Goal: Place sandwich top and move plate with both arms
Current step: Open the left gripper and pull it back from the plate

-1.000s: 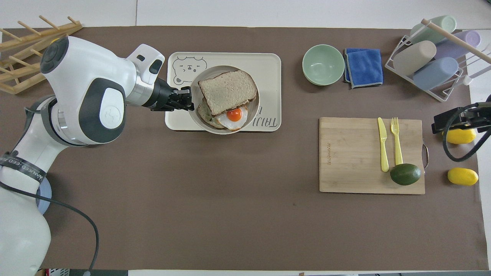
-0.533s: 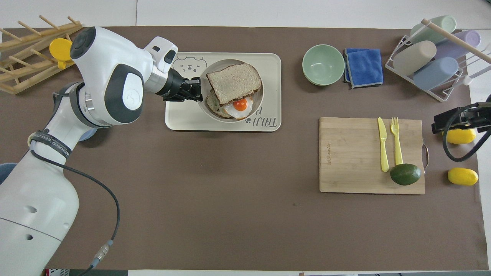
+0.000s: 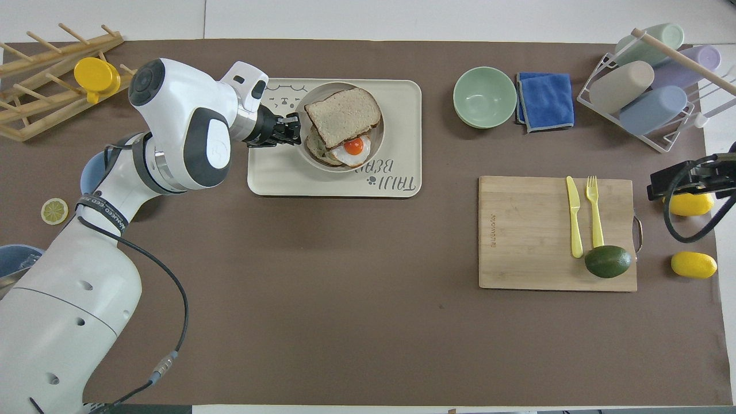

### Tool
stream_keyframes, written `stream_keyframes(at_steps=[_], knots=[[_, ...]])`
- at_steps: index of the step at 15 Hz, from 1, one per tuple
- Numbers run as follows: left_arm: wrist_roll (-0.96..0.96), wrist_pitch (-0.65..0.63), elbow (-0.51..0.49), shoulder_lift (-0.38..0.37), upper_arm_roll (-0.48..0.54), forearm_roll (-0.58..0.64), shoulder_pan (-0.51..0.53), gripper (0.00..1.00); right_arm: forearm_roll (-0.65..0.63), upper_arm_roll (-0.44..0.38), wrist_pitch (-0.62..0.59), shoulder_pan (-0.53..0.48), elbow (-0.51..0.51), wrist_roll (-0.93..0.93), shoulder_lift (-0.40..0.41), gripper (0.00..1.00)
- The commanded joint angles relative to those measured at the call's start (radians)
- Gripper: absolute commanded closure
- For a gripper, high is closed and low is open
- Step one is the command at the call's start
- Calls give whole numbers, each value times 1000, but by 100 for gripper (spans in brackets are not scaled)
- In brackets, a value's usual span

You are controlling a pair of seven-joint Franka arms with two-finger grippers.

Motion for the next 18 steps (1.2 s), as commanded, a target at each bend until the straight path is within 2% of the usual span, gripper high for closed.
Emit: stream_keyframes(at_steps=[1,2,3,4,7,9,13,18], knots=[[4,19,-15,-15,0,14,2,100,21,7,19,-6,-7,21,-9,0],[4,12,-14,-15,0,14,2,100,21,7,19,-6,-7,21,-9,0],[4,4,-12,-15,0,16,3,44,21,7,19,-6,-7,21,-9,0],[6,-5,-6,-15,0,17,5,0,21,7,19,-6,-7,21,-9,0],[6,-111,55,-18,3,106,28,0,21,7,19,-6,-7,21,-9,0],[0,-172,77,-56,14,126,46,0,21,7,19,-6,-7,21,-9,0],[-2,-368,74,-233,87,265,54,0,21,7,19,-6,-7,21,-9,0],[7,-565,71,-421,104,421,85,0,19,7,19,-6,-7,21,-9,0]])
